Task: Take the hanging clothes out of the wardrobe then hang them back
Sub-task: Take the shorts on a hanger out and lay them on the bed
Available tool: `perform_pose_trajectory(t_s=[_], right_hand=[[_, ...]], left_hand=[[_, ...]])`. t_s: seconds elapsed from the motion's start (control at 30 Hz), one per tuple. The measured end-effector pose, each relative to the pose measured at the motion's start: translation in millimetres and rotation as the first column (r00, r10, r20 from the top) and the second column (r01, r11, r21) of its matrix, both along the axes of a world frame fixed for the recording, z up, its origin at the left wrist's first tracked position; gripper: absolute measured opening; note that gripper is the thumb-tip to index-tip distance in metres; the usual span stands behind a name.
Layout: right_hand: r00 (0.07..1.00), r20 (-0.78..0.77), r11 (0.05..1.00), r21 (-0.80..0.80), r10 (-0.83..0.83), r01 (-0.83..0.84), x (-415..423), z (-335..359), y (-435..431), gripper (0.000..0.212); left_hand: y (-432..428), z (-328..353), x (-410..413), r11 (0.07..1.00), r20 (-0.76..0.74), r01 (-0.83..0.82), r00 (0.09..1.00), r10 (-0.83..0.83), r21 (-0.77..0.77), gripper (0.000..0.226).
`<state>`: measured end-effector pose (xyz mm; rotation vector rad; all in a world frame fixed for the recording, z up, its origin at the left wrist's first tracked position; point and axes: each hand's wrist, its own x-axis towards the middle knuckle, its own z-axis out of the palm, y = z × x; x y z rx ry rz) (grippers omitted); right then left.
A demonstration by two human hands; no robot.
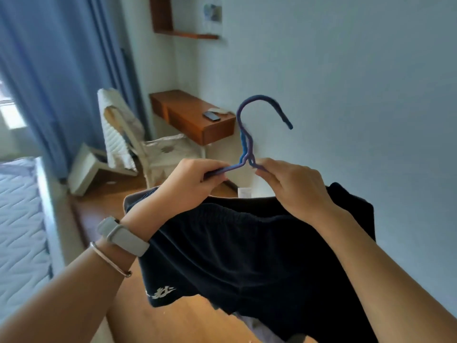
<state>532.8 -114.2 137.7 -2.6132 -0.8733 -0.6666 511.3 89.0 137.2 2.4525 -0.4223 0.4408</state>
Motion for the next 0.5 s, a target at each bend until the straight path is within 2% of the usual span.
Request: perform_pose_trajectory(t_s=[0.1,0.17,0.27,0.33,0.4,0.5], right_hand=[[0.992,0.071,0.993,0.051,0.103,-0.107,39,0,24,0.028],[0.981,0.075,0.98,0.079,0.177,-0.182,63,-1,48,0.029],[0.95,-0.019,0.946,0.099,0.311,-0.307,100,-9,94,0.038],[0.922,-0.091,0.923,0.128,0.376,-0.363,129,-17,131,0.035],[0.894,-0.14,0.901,0.156,0.425,-0.404,161,-25,170,0.027],[0.836,-0.208,0.861,0.165,0.507,-0.481,209,-31,238,0.023]], left_hand=[[26,2,8,0.992,0.015,-0.124,0.992,0.124,0.004,0.015],[52,0,15,0.978,-0.031,-0.207,0.978,0.208,0.029,0.016],[98,-11,31,0.943,-0.125,-0.318,0.936,0.329,0.103,0.022],[130,-21,45,0.919,-0.142,-0.377,0.909,0.391,0.114,0.019],[161,-32,60,0.897,-0.143,-0.44,0.886,0.441,0.04,0.012],[210,-41,86,0.831,-0.148,-0.546,0.835,0.53,-0.109,0.021]])
